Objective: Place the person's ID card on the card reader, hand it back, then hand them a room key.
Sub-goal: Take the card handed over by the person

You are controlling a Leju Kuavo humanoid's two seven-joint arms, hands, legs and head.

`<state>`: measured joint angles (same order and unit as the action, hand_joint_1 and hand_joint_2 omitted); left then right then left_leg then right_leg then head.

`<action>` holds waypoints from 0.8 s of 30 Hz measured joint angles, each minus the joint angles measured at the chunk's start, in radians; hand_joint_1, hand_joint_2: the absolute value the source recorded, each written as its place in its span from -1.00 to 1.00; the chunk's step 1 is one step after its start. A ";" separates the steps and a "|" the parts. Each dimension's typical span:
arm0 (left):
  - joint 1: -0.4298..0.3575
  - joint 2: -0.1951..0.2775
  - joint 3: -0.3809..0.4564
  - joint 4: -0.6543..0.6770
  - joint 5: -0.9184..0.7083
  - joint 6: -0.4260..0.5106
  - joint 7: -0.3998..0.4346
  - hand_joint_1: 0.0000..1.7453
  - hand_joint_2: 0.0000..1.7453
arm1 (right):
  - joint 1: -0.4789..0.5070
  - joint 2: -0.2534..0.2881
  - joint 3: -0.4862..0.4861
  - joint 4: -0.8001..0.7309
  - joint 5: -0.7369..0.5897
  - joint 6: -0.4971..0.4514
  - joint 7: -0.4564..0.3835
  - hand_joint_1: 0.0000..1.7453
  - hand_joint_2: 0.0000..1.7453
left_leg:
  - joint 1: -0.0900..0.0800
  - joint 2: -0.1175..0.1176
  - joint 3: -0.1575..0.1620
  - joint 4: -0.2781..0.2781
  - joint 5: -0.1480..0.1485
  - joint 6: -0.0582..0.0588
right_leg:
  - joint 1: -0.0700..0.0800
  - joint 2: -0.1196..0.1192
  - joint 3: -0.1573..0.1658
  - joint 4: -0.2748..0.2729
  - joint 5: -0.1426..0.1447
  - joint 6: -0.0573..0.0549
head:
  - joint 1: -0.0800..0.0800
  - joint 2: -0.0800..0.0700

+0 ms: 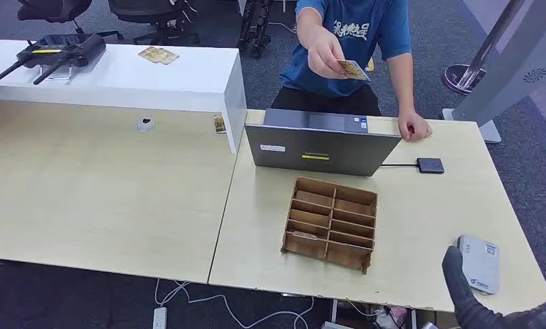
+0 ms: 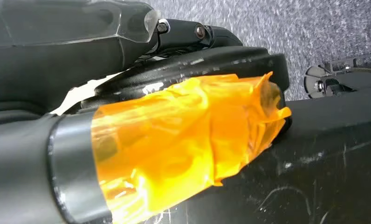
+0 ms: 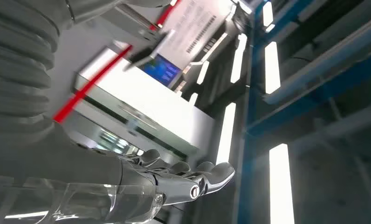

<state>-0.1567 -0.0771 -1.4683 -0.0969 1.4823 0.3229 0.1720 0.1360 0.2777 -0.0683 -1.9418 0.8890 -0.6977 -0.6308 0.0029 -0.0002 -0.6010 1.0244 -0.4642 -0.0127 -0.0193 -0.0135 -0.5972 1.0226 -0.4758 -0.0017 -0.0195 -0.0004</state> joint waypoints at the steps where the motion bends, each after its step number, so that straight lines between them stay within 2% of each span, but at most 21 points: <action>1: 0.000 0.000 0.000 0.000 -0.006 -0.001 0.002 -1.00 -1.00 | -0.016 -0.002 0.000 0.007 0.012 0.000 0.005 -1.00 1.00 | 0.000 0.000 0.000 0.000 0.000 0.000 | 0.000 0.000 0.000 0.000 0.000 0.000 | 0.000 0.000; 3: 0.000 0.000 0.000 0.000 -0.025 -0.002 0.004 -1.00 -1.00 | -0.065 -0.009 0.002 0.031 0.050 0.000 0.033 -1.00 1.00 | 0.000 -0.001 0.000 0.000 0.001 0.000 | 0.000 -0.001 0.000 0.000 0.000 0.000 | 0.000 0.000; 8: 0.003 0.002 0.000 0.000 -0.085 -0.006 0.008 -1.00 -1.00 | -0.251 -0.027 0.023 0.141 0.180 0.000 0.179 -1.00 1.00 | 0.000 0.000 0.002 0.000 0.002 0.000 | 0.000 0.000 0.000 0.000 0.002 0.000 | 0.000 0.000; 10: 0.003 0.003 0.000 0.000 -0.109 -0.012 0.013 -1.00 -1.00 | -0.349 -0.045 0.052 0.222 0.213 0.003 0.296 -1.00 1.00 | 0.000 0.002 0.002 0.000 0.002 -0.001 | 0.000 0.002 0.000 0.001 0.002 0.000 | 0.000 0.000; 13: 0.003 0.005 0.000 0.000 -0.130 -0.019 0.019 -1.00 -1.00 | -0.500 -0.100 0.131 0.355 0.211 0.008 0.470 -1.00 1.00 | 0.000 0.002 0.003 0.001 0.004 -0.001 | 0.000 0.003 0.000 0.000 0.004 0.000 | 0.000 0.000; 18: 0.004 0.006 0.000 0.000 -0.138 -0.020 0.021 -1.00 -1.00 | -0.597 -0.155 0.214 0.456 0.195 0.015 0.528 -1.00 1.00 | 0.000 0.001 0.001 0.001 0.004 0.000 | 0.000 0.002 -0.001 0.000 0.003 0.000 | 0.000 0.000; 24: 0.003 0.008 0.000 0.000 -0.163 -0.030 0.025 -1.00 -1.00 | -0.739 -0.192 0.300 0.577 0.100 0.146 0.602 -1.00 1.00 | 0.000 0.002 0.001 0.001 0.004 -0.001 | 0.000 0.003 -0.002 0.000 0.004 0.000 | 0.000 0.000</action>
<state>-0.1535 -0.0692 -1.4683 -0.0973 1.3189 0.2926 0.1966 -0.6031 0.0859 0.2322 -1.3652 0.9895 -0.5513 -0.0289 0.0030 0.0016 -0.6001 1.0252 -0.4605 -0.0136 -0.0193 -0.0108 -0.5989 1.0231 -0.4722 -0.0018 -0.0196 -0.0004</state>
